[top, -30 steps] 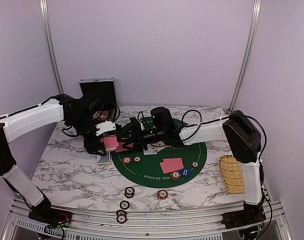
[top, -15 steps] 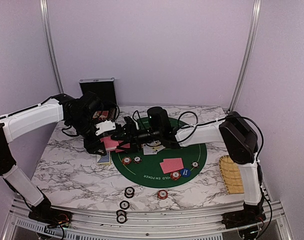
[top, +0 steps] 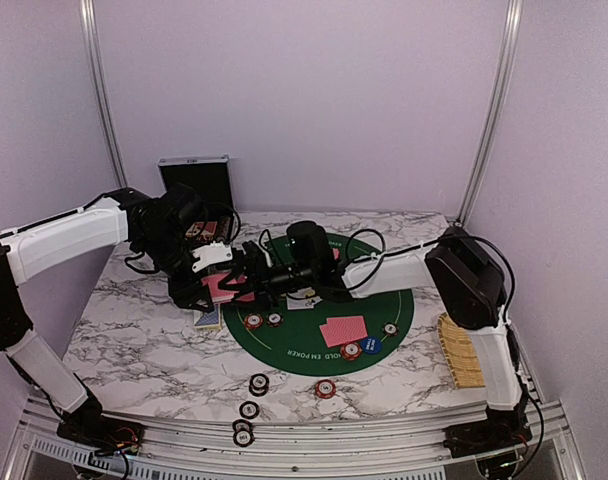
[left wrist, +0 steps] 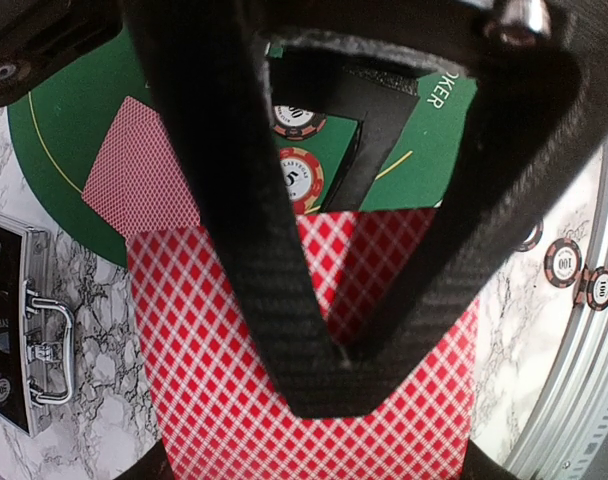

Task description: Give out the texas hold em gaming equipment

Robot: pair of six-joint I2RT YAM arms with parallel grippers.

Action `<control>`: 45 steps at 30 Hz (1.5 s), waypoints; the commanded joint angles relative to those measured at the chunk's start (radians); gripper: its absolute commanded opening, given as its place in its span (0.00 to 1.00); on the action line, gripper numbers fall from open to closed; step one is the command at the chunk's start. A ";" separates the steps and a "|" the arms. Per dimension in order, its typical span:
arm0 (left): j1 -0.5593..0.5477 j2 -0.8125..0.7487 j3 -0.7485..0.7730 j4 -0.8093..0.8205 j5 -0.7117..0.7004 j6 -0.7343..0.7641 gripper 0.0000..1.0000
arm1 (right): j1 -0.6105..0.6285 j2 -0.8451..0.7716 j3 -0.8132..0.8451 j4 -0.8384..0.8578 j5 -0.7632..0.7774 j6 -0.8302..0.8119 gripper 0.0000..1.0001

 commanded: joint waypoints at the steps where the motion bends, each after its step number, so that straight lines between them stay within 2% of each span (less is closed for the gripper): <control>1: 0.001 -0.011 0.012 -0.008 0.012 0.006 0.00 | -0.031 -0.067 -0.058 -0.052 0.023 -0.047 0.59; 11: 0.000 -0.007 0.011 -0.009 0.010 0.006 0.00 | -0.039 -0.119 -0.102 0.013 0.009 -0.013 0.40; 15: 0.000 -0.003 0.012 -0.008 0.010 0.007 0.00 | -0.028 -0.117 -0.078 0.046 -0.002 0.008 0.57; 20: 0.000 0.002 0.017 -0.009 0.018 0.002 0.00 | -0.009 -0.075 -0.024 0.023 -0.003 0.002 0.69; 26: 0.000 0.005 0.017 -0.008 0.026 0.003 0.00 | 0.021 0.015 0.048 0.075 -0.012 0.050 0.72; 34: 0.000 0.010 0.023 -0.009 0.034 0.002 0.00 | 0.039 0.115 0.159 0.051 -0.004 0.064 0.73; 39: 0.000 0.004 0.023 -0.009 0.037 0.002 0.00 | 0.020 0.091 0.101 0.026 0.040 0.045 0.69; 45: 0.000 -0.002 0.015 -0.009 0.035 0.005 0.00 | -0.012 0.020 0.021 -0.080 0.096 -0.047 0.64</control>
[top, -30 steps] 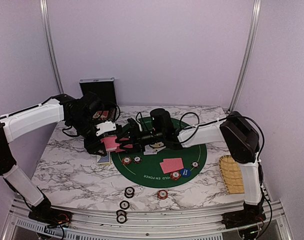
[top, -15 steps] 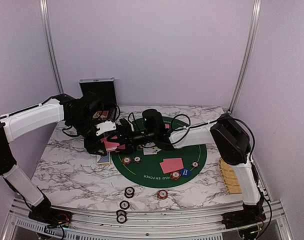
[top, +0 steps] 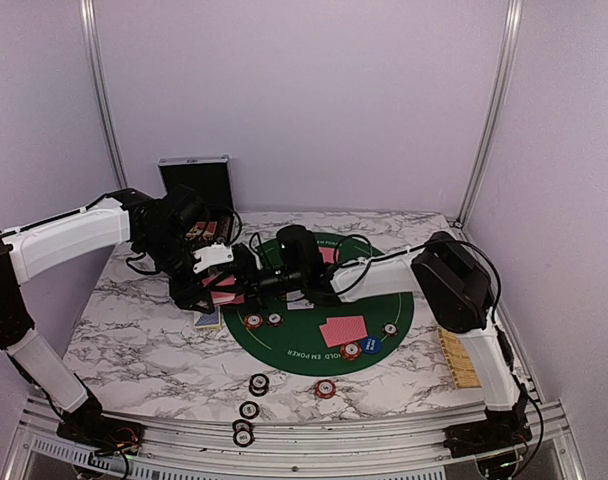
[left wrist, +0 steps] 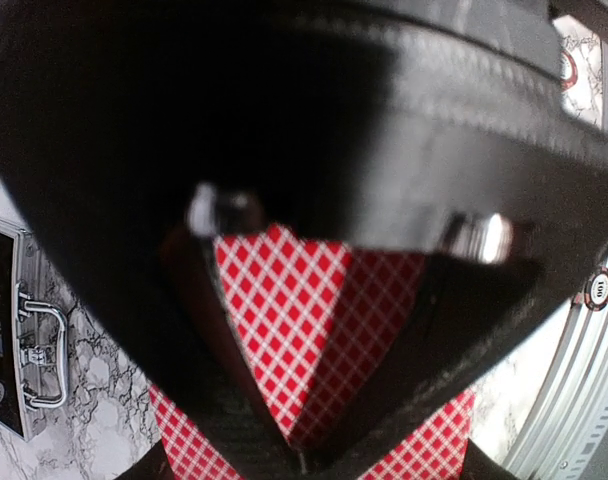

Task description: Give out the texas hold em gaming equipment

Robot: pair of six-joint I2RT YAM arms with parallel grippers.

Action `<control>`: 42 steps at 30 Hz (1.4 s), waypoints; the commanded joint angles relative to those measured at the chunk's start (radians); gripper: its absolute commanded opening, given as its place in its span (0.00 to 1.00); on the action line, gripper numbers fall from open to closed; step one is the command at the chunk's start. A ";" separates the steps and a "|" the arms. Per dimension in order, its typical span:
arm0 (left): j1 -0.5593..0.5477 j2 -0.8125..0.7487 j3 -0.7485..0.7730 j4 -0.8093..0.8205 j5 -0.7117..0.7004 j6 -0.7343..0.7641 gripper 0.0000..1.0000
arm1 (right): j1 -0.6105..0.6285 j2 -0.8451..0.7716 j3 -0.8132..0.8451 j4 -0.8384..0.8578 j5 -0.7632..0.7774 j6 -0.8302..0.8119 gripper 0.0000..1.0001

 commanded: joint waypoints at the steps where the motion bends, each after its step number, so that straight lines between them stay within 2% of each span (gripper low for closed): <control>1: 0.001 -0.013 0.012 -0.006 0.024 0.006 0.00 | -0.042 -0.064 -0.068 -0.121 0.069 -0.077 0.63; 6: 0.001 -0.012 0.015 -0.005 0.025 0.007 0.00 | -0.053 -0.108 -0.099 -0.127 0.060 -0.098 0.58; 16: 0.001 -0.012 0.005 -0.004 0.018 0.005 0.00 | -0.058 -0.194 -0.145 -0.056 0.029 -0.074 0.37; 28: 0.001 -0.004 0.008 -0.002 0.010 0.005 0.00 | -0.060 -0.232 -0.193 0.007 -0.018 -0.016 0.20; 37: 0.001 -0.001 0.002 0.001 -0.003 0.008 0.00 | -0.061 -0.255 -0.238 0.100 -0.054 0.063 0.15; 42: 0.001 -0.003 0.004 0.002 -0.006 0.008 0.00 | -0.061 -0.272 -0.246 0.086 -0.059 0.064 0.10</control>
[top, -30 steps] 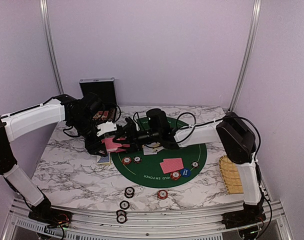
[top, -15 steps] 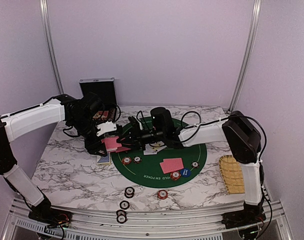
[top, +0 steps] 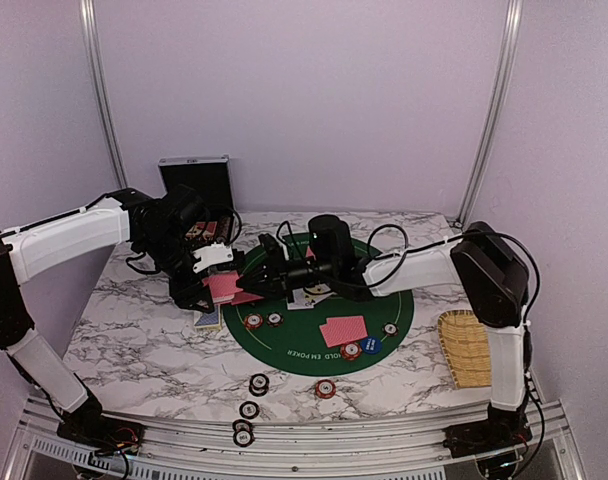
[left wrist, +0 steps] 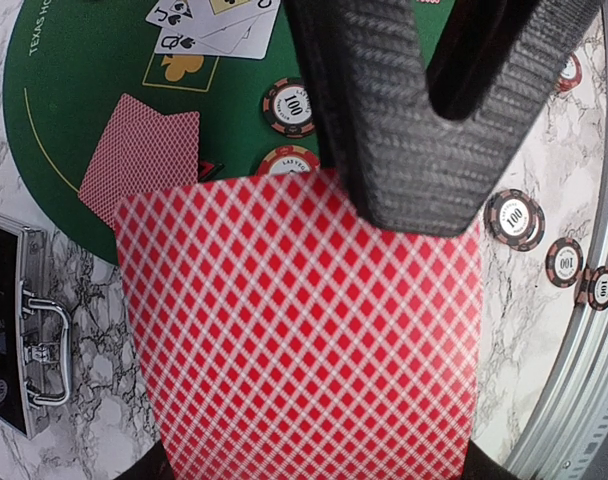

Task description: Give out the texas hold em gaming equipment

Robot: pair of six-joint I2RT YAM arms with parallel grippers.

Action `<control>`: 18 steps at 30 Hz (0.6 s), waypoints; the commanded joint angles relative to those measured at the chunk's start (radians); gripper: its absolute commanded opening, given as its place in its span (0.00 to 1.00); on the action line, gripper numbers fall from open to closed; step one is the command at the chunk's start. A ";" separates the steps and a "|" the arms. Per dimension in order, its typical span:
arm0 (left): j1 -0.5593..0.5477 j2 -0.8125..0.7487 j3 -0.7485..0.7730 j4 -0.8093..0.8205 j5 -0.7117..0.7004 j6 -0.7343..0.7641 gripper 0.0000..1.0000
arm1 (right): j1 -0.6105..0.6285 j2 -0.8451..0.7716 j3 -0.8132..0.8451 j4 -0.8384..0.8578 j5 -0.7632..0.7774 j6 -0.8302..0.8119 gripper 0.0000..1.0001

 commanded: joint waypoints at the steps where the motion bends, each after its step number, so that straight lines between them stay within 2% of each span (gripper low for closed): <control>1: 0.002 -0.003 0.005 -0.001 -0.002 0.008 0.00 | -0.005 -0.054 -0.006 0.035 -0.020 0.019 0.10; 8: 0.002 -0.003 0.004 -0.002 -0.005 0.008 0.00 | -0.006 -0.055 -0.016 0.034 -0.029 0.024 0.07; 13: 0.002 -0.004 0.002 -0.002 -0.012 0.010 0.00 | -0.016 -0.075 -0.041 0.016 -0.031 0.006 0.00; 18: 0.002 -0.004 0.000 -0.002 -0.016 0.010 0.00 | -0.047 -0.124 -0.074 0.003 -0.025 -0.020 0.00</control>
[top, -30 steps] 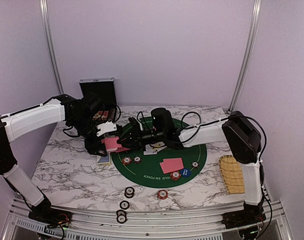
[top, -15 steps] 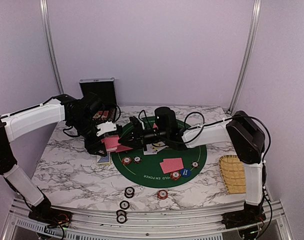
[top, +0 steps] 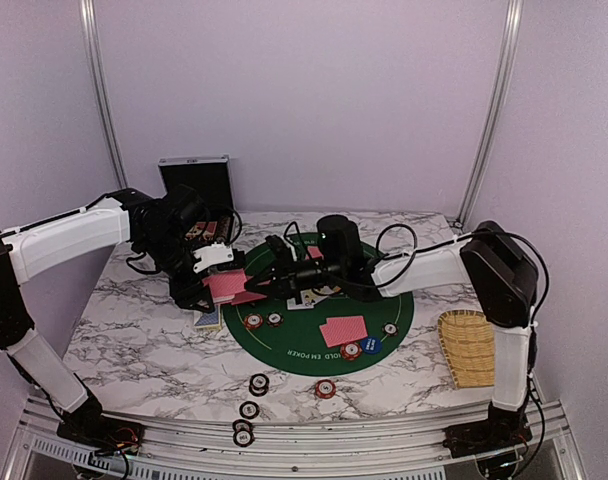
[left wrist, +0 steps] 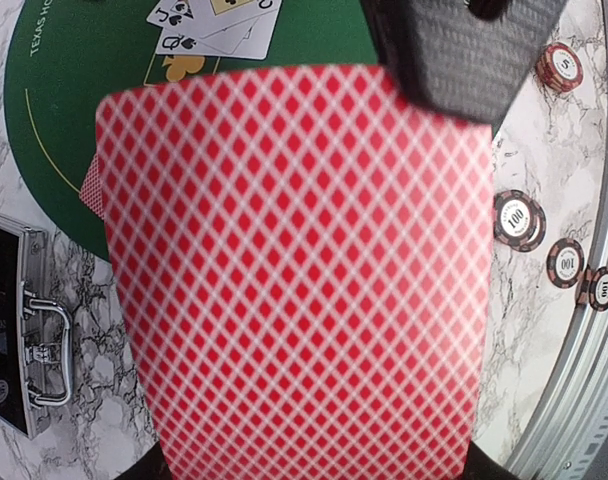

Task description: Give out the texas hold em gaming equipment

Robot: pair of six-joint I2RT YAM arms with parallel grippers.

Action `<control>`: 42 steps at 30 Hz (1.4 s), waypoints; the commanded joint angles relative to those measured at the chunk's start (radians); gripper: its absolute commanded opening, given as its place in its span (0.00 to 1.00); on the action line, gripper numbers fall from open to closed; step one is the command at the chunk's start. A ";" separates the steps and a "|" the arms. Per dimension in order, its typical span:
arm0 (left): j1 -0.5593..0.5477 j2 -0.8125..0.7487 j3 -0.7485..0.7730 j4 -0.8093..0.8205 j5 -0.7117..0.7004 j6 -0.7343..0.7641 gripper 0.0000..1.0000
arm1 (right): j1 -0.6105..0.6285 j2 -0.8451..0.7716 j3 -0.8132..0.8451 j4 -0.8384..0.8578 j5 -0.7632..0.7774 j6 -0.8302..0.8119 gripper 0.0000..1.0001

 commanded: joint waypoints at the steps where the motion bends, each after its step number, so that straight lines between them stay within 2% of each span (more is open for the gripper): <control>1: 0.003 -0.003 0.000 -0.004 -0.013 0.009 0.00 | -0.040 -0.087 -0.013 -0.019 -0.008 -0.046 0.00; 7: 0.003 -0.003 -0.002 -0.006 -0.021 0.009 0.00 | -0.111 -0.167 -0.049 -0.158 -0.011 -0.165 0.00; 10: 0.004 -0.004 -0.008 -0.004 -0.026 0.011 0.00 | -0.168 -0.228 -0.044 -0.325 0.006 -0.301 0.00; 12: 0.007 -0.004 -0.009 -0.006 -0.026 0.009 0.00 | -0.204 -0.261 0.002 -0.515 0.070 -0.449 0.00; 14: 0.009 -0.004 -0.010 -0.004 -0.027 0.007 0.00 | -0.224 -0.275 0.091 -0.762 0.192 -0.633 0.00; 16: 0.010 -0.004 -0.011 -0.006 -0.026 0.005 0.00 | -0.222 -0.265 0.203 -0.985 0.389 -0.818 0.00; 20: 0.011 -0.007 -0.018 -0.006 -0.022 0.002 0.00 | -0.182 -0.211 0.339 -1.218 0.789 -1.050 0.00; 26: 0.011 -0.021 -0.023 -0.005 -0.018 0.002 0.00 | -0.055 -0.101 0.388 -1.295 1.291 -1.198 0.00; 32: 0.012 -0.030 -0.025 -0.006 -0.015 0.001 0.00 | 0.052 0.018 0.398 -1.314 1.588 -1.281 0.00; 36: 0.011 -0.030 -0.022 -0.006 -0.011 0.002 0.00 | 0.097 0.060 0.378 -1.277 1.615 -1.321 0.00; 42: 0.012 -0.032 -0.025 -0.006 -0.010 0.003 0.00 | 0.110 0.086 0.350 -1.239 1.484 -1.288 0.00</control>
